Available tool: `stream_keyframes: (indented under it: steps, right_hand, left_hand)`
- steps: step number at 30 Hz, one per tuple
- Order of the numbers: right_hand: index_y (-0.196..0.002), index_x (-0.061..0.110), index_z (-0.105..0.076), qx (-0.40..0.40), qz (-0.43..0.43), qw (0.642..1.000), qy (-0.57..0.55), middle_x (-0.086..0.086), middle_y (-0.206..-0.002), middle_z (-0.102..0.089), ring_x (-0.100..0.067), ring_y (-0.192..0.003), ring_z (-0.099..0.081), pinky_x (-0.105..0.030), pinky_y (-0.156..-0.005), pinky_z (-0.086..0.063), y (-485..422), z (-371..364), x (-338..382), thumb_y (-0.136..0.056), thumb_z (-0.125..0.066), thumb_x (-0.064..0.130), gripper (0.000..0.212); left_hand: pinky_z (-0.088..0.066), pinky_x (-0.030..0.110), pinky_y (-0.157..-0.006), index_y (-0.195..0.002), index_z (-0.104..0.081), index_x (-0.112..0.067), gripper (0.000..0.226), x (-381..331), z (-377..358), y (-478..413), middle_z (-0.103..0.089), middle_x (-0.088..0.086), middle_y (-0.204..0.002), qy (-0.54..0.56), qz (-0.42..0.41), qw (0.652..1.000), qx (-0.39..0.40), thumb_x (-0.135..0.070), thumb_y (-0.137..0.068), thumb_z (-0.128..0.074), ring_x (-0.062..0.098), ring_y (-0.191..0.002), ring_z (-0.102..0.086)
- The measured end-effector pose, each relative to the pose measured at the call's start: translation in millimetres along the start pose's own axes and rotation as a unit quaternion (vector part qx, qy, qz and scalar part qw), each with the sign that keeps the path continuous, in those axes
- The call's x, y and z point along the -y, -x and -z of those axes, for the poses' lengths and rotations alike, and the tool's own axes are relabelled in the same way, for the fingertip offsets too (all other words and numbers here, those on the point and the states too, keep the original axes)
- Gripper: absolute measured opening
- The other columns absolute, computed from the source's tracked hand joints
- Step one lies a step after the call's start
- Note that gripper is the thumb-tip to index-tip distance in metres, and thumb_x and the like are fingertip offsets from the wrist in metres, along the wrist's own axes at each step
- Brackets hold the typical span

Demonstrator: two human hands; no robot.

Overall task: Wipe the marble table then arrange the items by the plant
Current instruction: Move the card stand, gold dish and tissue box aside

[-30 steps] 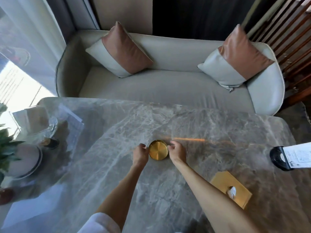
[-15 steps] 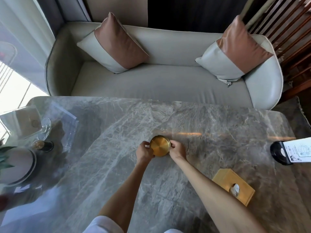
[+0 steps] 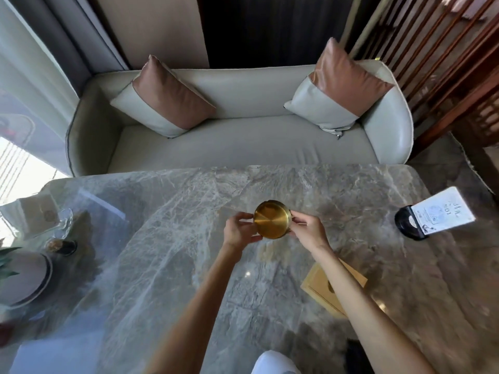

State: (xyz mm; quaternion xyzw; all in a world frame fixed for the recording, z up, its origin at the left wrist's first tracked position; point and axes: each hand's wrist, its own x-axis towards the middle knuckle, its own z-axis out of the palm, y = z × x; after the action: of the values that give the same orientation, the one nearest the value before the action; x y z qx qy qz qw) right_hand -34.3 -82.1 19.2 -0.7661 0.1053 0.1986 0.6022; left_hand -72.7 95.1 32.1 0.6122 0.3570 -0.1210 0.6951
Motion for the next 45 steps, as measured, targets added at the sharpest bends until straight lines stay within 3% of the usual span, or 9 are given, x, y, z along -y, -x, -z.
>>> stream_keyframes:
  steps: [8, 15, 22, 25, 27, 32, 39, 42, 45]
  right_hand:
    - [-0.118, 0.012, -0.069, -0.042, -0.051, 0.996, -0.051, 0.000, -0.091, -0.074, -0.015, -0.080, -0.072, -0.031, -0.072, -0.061, 41.7, 125.5, -58.9, -0.086, -0.069, 0.008, 0.032]
    - [-0.123, 0.004, -0.064, -0.145, -0.098, 0.977, -0.122, -0.012, -0.108, -0.071, -0.022, -0.096, -0.070, -0.033, -0.078, -0.060, 61.2, 266.4, -110.8, -0.088, -0.068, 0.006, 0.036]
    - [-0.104, 0.013, -0.074, -0.208, -0.183, 0.955, -0.106, -0.011, -0.086, -0.072, -0.019, -0.081, -0.067, -0.032, -0.071, -0.059, 61.7, 361.4, -186.4, -0.088, -0.067, 0.008, 0.018]
    - [-0.073, 0.035, -0.077, -0.193, -0.209, 0.957, -0.060, -0.020, -0.093, -0.074, -0.028, -0.093, -0.071, -0.051, -0.081, -0.058, 57.6, 378.9, -223.6, -0.084, -0.070, 0.020, 0.020]
    - [-0.084, 0.038, -0.074, -0.173, -0.207, 0.962, -0.028, -0.017, -0.093, -0.074, -0.029, -0.097, -0.070, -0.057, -0.085, -0.055, 50.4, 386.4, -262.8, -0.084, -0.068, 0.024, 0.015]
    - [-0.116, 0.016, -0.070, -0.180, -0.226, 0.956, -0.046, -0.008, -0.113, -0.072, -0.021, -0.100, -0.069, -0.041, -0.085, -0.059, 58.8, 391.2, -252.9, -0.089, -0.067, 0.016, 0.027]
    - [-0.127, -0.001, -0.059, -0.192, -0.251, 0.947, -0.062, -0.020, -0.118, -0.065, -0.024, -0.096, -0.061, -0.038, -0.083, -0.054, 66.3, 385.6, -248.7, -0.091, -0.061, -0.001, 0.036]
    - [-0.134, 0.004, -0.054, -0.166, -0.261, 0.950, -0.033, -0.021, -0.126, -0.060, -0.028, -0.104, -0.061, -0.042, -0.092, -0.053, 70.3, 389.3, -248.0, -0.092, -0.058, -0.001, 0.043]
    - [-0.141, 0.012, -0.048, -0.120, -0.237, 0.957, 0.114, -0.012, -0.134, -0.060, -0.028, -0.116, -0.061, -0.040, -0.100, -0.049, 74.6, 390.5, -243.3, -0.089, -0.064, 0.014, 0.054]
  left_hand:
    - [-0.060, 0.033, -0.058, -0.108, -0.056, 0.006, 0.029, 28.9, -119.8, 55.7, -0.061, 0.023, -0.087, -0.030, 0.028, 0.998, 0.054, 0.016, -0.080, -0.056, 0.028, -0.069, -0.064]
    - [-0.062, 0.046, -0.063, -0.100, -0.061, -0.001, 0.032, 70.5, -275.8, 59.0, -0.066, 0.024, -0.094, -0.105, 0.035, 0.987, 0.116, 0.010, -0.071, -0.066, 0.035, -0.071, -0.070]
    - [-0.062, 0.042, -0.063, -0.086, -0.058, -0.015, 0.024, 150.7, -396.5, 54.1, -0.066, 0.020, -0.094, -0.187, 0.097, 0.971, 0.110, 0.001, -0.071, -0.067, 0.029, -0.066, -0.069]
    - [-0.062, 0.042, -0.063, -0.095, -0.056, -0.011, 0.024, 177.5, -416.6, 60.4, -0.062, 0.018, -0.092, -0.202, 0.127, 0.967, 0.094, 0.004, -0.078, -0.063, 0.025, -0.064, -0.067]
    - [-0.062, 0.041, -0.063, -0.096, -0.055, -0.011, 0.024, 192.2, -422.8, 61.9, -0.062, 0.020, -0.094, -0.206, 0.139, 0.965, 0.087, 0.006, -0.079, -0.061, 0.025, -0.065, -0.066]
    - [-0.061, 0.040, -0.066, -0.084, -0.052, -0.018, 0.032, 211.8, -427.0, 61.6, -0.061, 0.020, -0.096, -0.195, 0.161, 0.964, 0.081, 0.013, -0.077, -0.058, 0.030, -0.075, -0.065]
    - [-0.061, 0.042, -0.072, -0.094, -0.055, -0.017, 0.032, 228.6, -421.1, 60.0, -0.062, 0.011, -0.090, -0.198, 0.164, 0.961, 0.100, 0.008, -0.076, -0.065, 0.032, -0.087, -0.068]
    - [-0.058, 0.036, -0.069, -0.116, -0.051, -0.014, 0.042, 229.9, -416.0, 63.6, -0.064, 0.015, -0.102, -0.230, 0.160, 0.951, 0.127, 0.000, -0.078, -0.064, 0.027, -0.083, -0.064]
    - [-0.052, 0.031, -0.071, -0.132, -0.036, -0.021, 0.058, 218.1, -403.4, 70.5, -0.056, 0.013, -0.120, -0.290, 0.110, 0.937, 0.163, -0.017, -0.082, -0.066, 0.028, -0.103, -0.060]
